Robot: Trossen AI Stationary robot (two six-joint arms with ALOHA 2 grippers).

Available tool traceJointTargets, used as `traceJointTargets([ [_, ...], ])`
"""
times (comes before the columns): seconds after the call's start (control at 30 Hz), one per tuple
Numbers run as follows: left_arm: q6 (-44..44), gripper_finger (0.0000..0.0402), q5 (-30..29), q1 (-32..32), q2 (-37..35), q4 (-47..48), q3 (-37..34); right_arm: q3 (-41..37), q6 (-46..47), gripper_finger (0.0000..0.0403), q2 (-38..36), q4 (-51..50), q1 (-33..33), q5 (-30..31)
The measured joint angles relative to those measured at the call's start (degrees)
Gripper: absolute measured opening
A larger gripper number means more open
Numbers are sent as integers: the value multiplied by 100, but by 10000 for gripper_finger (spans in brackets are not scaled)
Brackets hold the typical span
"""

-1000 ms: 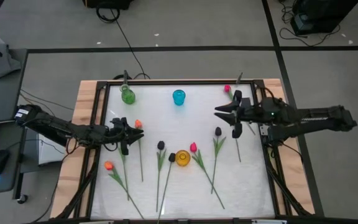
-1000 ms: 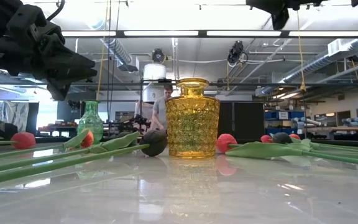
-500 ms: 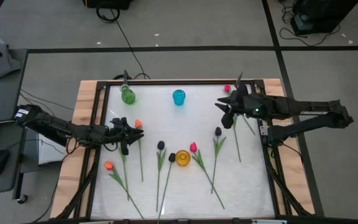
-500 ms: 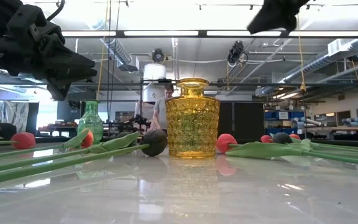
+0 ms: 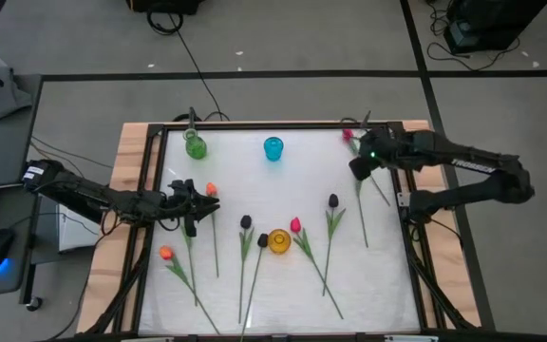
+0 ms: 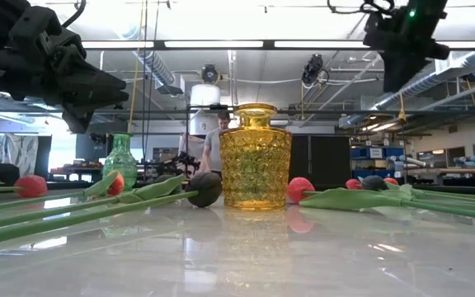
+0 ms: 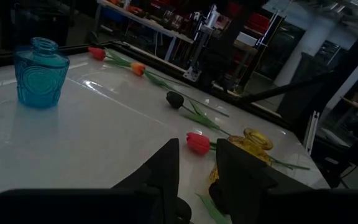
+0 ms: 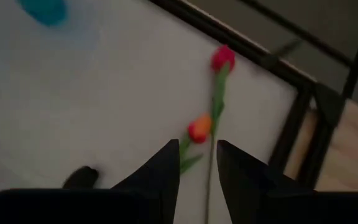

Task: Sort flowers into vase by color
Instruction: Put the top pink flower into the blue vase

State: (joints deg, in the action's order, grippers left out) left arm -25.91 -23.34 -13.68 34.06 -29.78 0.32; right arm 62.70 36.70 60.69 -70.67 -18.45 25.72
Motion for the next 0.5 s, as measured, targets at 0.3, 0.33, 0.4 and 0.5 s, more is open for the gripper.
traceJointTargets([
  [0.3, 0, 112, 1, 0, 0, 0, 2, 0, -1377, 117, 216, 528, -1952, -1257],
  [0.33, 2, 112, 1, 1, 1, 0, 1, 0, -1520, 117, 282, 578, -2168, -1360],
  [0.4, -2, 112, 0, 1, -1, 0, 2, 0, -1737, 117, 440, 649, -2575, -1695],
  [0.5, -2, 112, 1, 1, -1, 0, 2, -34, -2058, 117, 785, 830, -3054, -2103],
])
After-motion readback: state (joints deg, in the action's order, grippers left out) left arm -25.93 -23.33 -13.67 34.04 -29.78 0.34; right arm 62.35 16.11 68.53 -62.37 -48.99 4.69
